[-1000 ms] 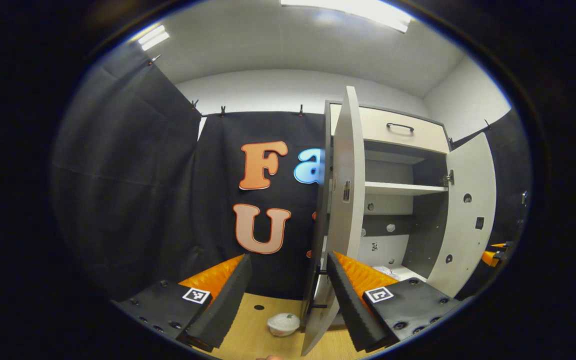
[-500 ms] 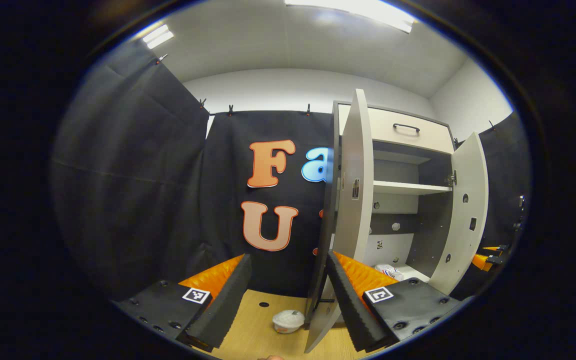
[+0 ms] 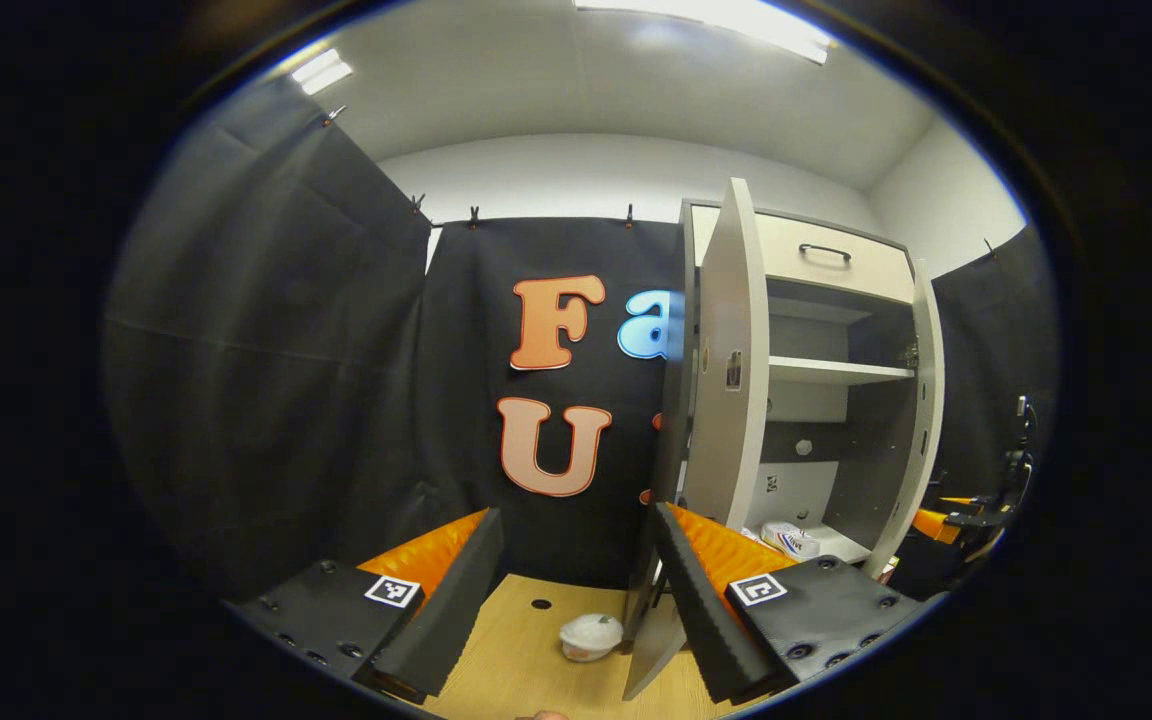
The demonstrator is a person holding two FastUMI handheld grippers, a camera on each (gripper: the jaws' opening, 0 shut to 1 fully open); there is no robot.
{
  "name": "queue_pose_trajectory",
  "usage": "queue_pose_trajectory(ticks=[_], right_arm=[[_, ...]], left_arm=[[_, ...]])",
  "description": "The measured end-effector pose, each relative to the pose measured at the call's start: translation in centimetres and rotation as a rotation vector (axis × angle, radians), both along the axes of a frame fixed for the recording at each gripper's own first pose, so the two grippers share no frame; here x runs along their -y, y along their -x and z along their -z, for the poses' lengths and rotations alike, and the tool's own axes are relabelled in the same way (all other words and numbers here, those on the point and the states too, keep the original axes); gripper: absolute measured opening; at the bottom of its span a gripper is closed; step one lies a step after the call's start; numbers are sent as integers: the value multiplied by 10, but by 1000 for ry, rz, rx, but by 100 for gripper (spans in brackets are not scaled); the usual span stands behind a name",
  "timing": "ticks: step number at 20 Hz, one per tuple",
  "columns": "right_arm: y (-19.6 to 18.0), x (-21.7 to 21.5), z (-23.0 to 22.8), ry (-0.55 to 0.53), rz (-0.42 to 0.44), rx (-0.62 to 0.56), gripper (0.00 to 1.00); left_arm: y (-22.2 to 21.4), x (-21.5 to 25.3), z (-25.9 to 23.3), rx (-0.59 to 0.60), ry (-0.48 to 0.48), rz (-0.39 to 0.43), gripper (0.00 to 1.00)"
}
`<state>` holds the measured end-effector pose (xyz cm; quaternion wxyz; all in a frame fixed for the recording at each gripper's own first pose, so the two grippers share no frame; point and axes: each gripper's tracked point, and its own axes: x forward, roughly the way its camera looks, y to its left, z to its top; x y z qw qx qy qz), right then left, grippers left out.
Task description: Grab one shoe with the right hand and put it into the shoe cabinet, grab the other shoe with the left hand and put it into the shoe cabinet; then close the right door with the right hand and the left door with the left hand.
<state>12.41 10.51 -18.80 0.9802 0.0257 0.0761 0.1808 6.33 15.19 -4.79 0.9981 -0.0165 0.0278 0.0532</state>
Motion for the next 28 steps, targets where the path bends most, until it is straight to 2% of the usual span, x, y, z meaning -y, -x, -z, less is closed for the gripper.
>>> queue_pose_trajectory(ticks=[4, 7, 12, 19, 23, 28], right_arm=[[-23, -34, 7, 27, 23, -2, 92], [-38, -35, 3, 53, 93, 38, 90], [-55, -46, 6, 30, 108, 18, 91], [-75, -66, 13, 35, 119, 11, 90], [-81, -70, 18, 29, 116, 5, 90], [-69, -72, 15, -2, 104, -17, 92]], left_arm=[[-1, -17, 9, -20, -4, -21, 96], [-3, -26, 16, -31, -1, -20, 97], [-22, -4, 33, -49, 33, 104, 96], [-56, 39, 68, -103, 30, 247, 97], [-66, 55, 83, -127, 42, 292, 96], [-77, 68, 97, -159, 49, 322, 96]])
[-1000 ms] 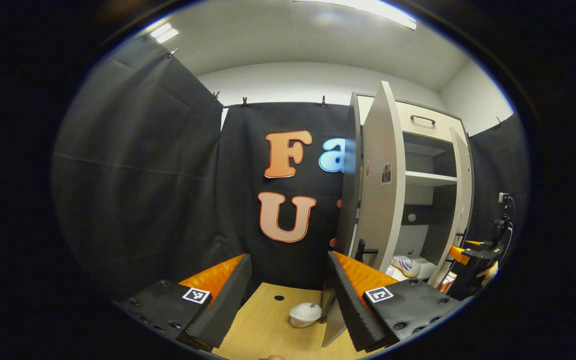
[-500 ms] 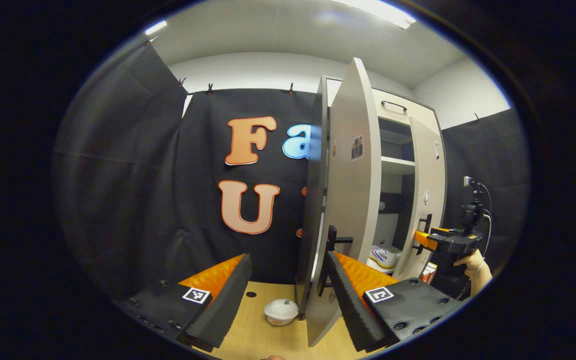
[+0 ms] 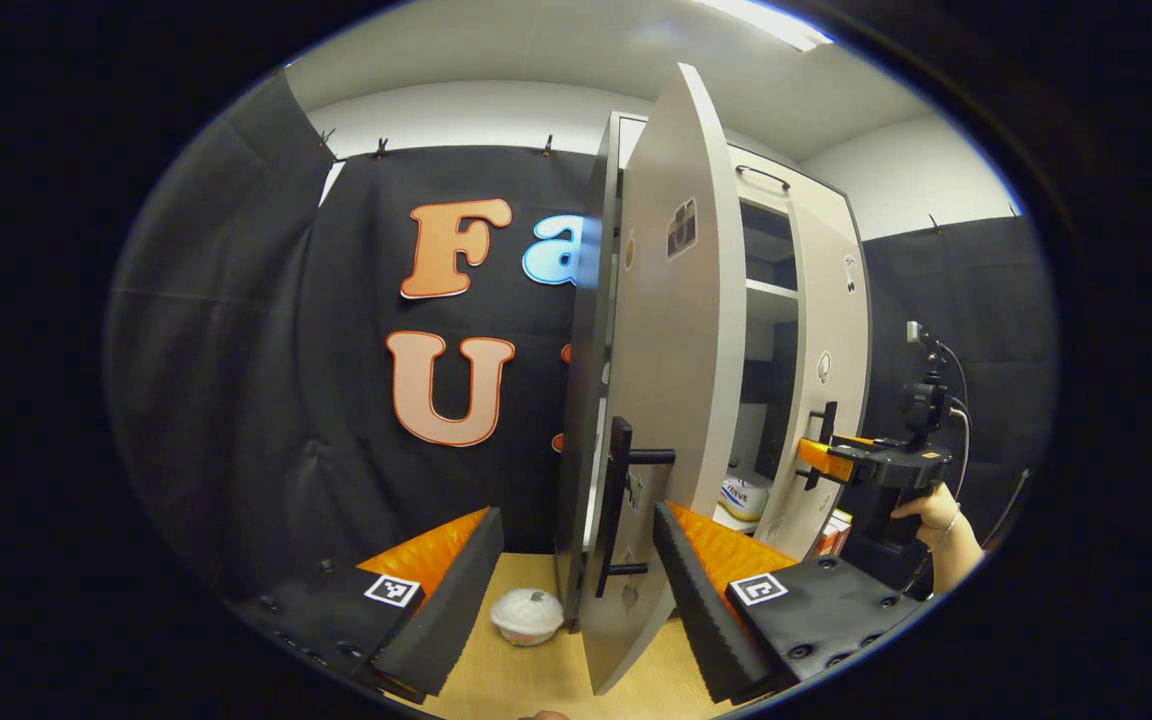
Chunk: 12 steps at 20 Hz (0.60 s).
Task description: Grab one shoe with the right hand and put it into the shoe cabinet, grab the other shoe with the left hand and put it into the shoe cabinet; then close the right door with the right hand and the left door with the left hand.
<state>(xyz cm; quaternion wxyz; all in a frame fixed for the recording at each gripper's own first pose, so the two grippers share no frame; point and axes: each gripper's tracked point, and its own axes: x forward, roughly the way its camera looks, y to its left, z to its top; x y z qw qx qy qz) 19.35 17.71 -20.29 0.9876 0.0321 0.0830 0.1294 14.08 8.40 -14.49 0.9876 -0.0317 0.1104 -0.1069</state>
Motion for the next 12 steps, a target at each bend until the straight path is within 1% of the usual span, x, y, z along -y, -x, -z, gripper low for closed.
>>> queue_pose_trajectory(ticks=[2, 3, 5, 7, 8, 9, 10, 12], right_arm=[[12, 3, -11, -10, -12, 22, 92], [18, 7, -18, -8, -14, 36, 92], [31, 16, -32, 1, -16, 66, 92], [42, 23, -47, 7, -24, 99, 92], [46, 28, -53, 11, -24, 115, 92], [50, 33, -58, 18, -20, 127, 92], [55, 40, -64, 24, -17, 139, 92], [65, 55, -72, 38, -9, 155, 92]], left_arm=[[1, 1, 6, -7, -27, -3, 96], [1, 4, 4, 6, -32, -1, 97], [0, 13, 4, 13, -32, 10, 95], [0, 25, 5, 8, -11, 35, 95], [-2, 35, 7, 0, 7, 50, 97], [-1, 42, 8, -7, 27, 65, 94], [-3, 52, 9, -15, 44, 82, 97], [-5, 71, 10, -21, 56, 113, 98]])
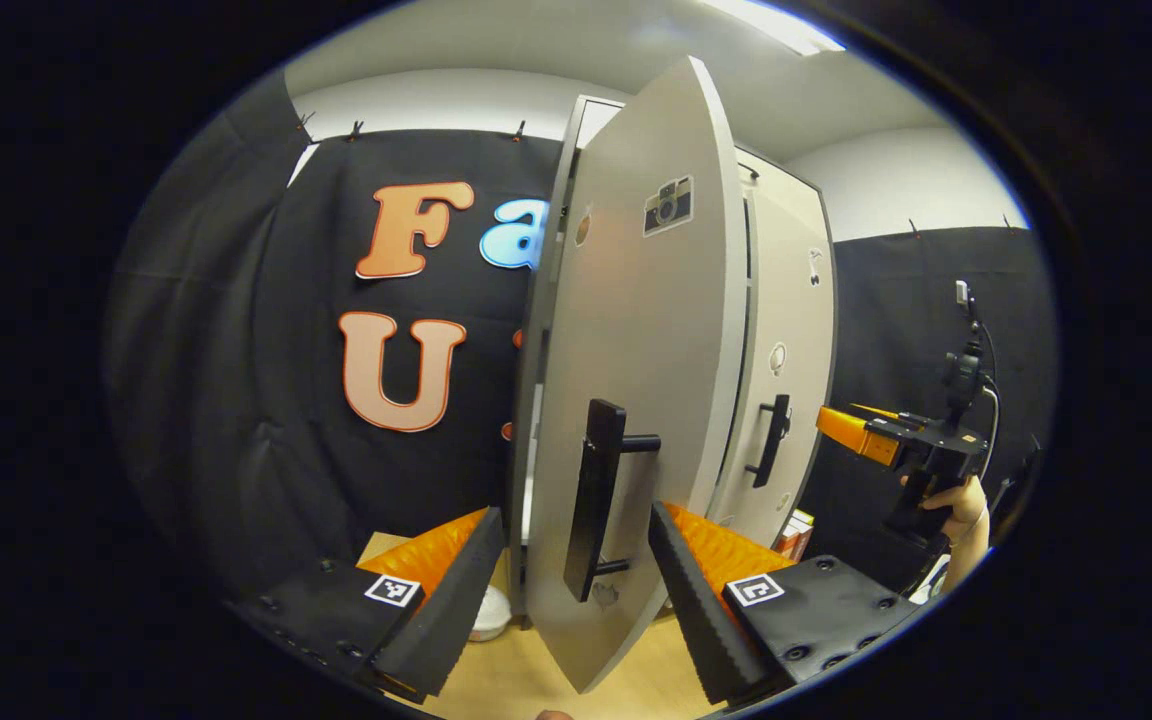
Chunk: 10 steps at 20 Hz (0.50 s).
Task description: Grab one shoe with the right hand and put it into the shoe cabinet, grab the other shoe with the left hand and put it into the shoe cabinet; then close the right door with the right hand and the left door with the left hand.
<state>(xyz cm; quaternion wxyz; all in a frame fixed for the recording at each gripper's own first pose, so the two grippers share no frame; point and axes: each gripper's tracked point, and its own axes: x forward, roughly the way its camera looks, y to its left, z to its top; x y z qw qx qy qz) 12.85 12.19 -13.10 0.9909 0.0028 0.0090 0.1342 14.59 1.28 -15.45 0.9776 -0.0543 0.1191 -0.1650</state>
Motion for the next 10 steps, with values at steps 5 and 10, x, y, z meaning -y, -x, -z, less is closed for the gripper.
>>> queue_pose_trajectory(ticks=[5, 10], right_arm=[[14, 42, -17, 23, 25, 42, 92], [16, 78, -25, 47, 44, 60, 92]], left_arm=[[-7, 37, 3, 9, -3, 27, 96], [-22, 71, 10, -12, 41, 22, 96]])
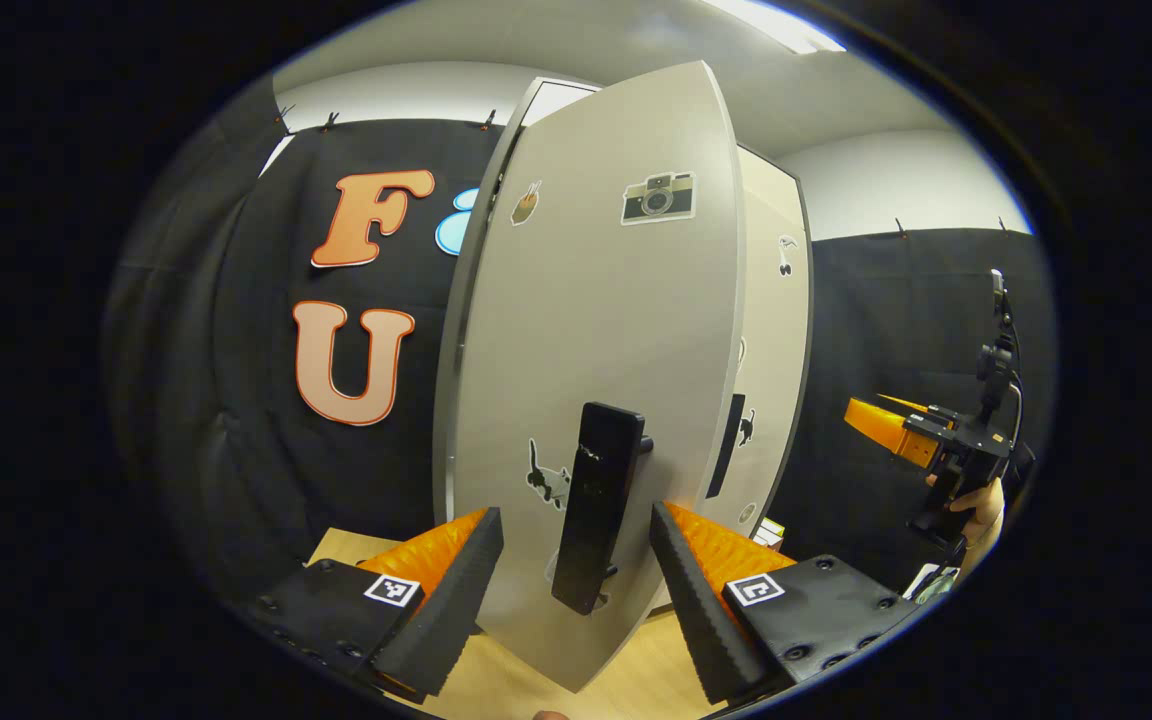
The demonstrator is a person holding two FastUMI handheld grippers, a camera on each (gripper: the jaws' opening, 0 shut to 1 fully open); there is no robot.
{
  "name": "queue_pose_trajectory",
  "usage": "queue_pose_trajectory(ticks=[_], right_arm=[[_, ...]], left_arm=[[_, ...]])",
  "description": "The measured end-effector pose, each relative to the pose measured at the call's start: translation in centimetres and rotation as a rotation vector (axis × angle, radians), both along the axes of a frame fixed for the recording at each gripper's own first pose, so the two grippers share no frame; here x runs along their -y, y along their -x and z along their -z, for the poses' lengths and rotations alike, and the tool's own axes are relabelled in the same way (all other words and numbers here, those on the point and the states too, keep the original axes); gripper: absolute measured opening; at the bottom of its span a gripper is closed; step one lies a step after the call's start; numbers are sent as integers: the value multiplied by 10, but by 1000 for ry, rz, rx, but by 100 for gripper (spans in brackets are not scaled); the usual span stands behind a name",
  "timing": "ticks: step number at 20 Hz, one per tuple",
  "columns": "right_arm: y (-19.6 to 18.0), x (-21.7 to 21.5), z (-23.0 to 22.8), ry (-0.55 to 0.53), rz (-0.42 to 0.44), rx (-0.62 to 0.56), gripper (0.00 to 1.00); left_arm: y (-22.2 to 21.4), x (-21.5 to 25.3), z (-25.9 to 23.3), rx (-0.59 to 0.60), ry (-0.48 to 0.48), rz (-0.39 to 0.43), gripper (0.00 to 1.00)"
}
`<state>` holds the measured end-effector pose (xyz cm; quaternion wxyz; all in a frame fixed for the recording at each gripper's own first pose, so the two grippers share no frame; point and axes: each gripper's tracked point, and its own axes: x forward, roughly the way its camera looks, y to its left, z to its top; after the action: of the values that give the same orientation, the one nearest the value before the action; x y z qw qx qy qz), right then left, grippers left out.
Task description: Grab one shoe with the right hand and put it into the shoe cabinet, grab the other shoe with the left hand and put it into the shoe cabinet; then close the right door with the right hand and the left door with the left hand.
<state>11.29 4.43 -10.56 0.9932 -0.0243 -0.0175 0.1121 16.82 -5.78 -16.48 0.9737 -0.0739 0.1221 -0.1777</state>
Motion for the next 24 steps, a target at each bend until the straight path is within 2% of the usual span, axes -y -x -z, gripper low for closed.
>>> queue_pose_trajectory(ticks=[2, 6, 9, 15, 24], right_arm=[[0, 14, -2, 9, 9, 4, 92], [0, 41, -3, 26, 36, 16, 92], [-3, 59, 0, 27, 57, 16, 92], [-2, 85, 3, 46, 78, 19, 92], [-16, 104, 25, 54, 49, -19, 93]], left_arm=[[-8, 11, 9, -13, 8, -18, 98], [-28, 35, 28, -38, 2, -66, 95], [-48, 59, 44, -59, 16, -82, 99], [-66, 75, 53, -44, -46, -146, 97], [-77, 84, 62, -35, -134, -211, 96]])
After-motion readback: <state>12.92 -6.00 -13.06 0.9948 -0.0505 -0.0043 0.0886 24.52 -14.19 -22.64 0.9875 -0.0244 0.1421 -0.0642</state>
